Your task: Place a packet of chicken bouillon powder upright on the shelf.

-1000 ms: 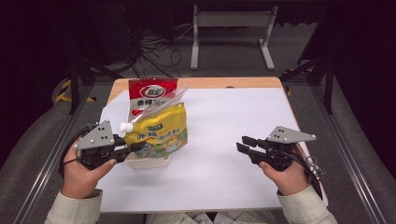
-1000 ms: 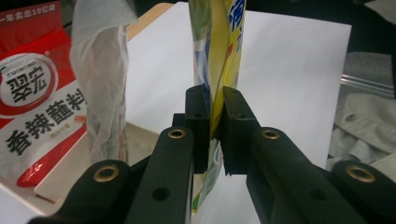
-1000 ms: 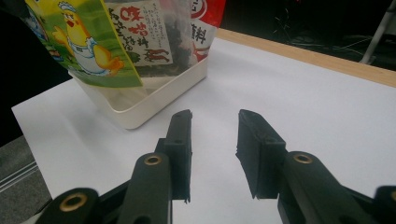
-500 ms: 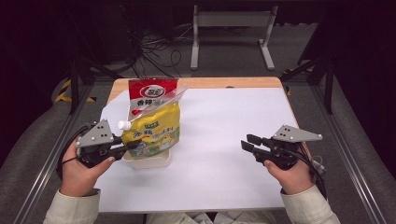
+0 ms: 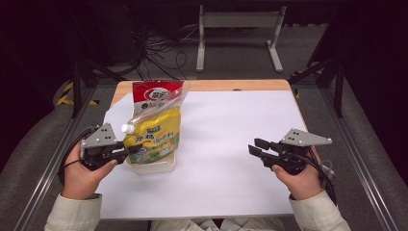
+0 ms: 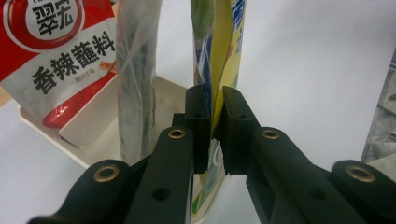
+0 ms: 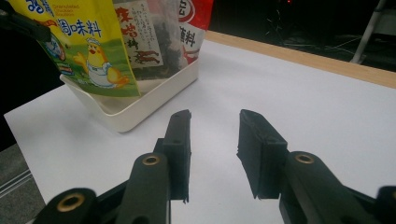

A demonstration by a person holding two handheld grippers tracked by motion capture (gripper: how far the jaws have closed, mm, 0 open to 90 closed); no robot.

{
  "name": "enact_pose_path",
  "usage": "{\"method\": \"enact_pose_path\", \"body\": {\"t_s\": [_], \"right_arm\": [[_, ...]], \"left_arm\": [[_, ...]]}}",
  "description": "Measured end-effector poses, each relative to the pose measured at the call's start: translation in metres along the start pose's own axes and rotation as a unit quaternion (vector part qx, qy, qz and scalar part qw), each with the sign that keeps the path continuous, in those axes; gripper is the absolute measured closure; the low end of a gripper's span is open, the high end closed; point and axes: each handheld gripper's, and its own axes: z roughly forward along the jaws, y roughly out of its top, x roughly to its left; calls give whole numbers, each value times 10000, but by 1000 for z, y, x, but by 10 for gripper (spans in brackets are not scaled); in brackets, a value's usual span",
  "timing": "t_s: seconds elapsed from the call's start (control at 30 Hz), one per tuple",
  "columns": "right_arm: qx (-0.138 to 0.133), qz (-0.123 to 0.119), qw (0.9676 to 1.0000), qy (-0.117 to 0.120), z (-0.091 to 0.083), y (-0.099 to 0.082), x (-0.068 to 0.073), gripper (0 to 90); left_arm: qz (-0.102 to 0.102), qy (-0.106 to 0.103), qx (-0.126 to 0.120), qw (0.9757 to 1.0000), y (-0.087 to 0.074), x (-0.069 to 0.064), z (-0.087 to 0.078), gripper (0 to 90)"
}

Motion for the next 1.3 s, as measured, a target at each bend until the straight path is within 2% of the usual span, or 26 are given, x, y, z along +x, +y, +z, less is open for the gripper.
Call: {"method": "enact_pose_path", "body": {"t_s": [0.1,0.23,0.57,0.97,1.3], "right_arm": [[9,9,10000,2,0,0,0,642],[5,-1,10000,6,0,0,0,641],[16,5,10000,20,1,-1,0,638],[44,3,10000,29,3,-2,0,632],[38,38,10000,2,2,-2,-2,620]], "left_arm": [[-38,-17,73,10000,-2,2,2,829],[-122,-59,55,9999,-4,5,3,829],[-224,62,197,9995,-6,7,2,830],[-382,-37,297,9988,-13,15,14,829],[-524,-170,580,9968,-22,22,26,829]]}}
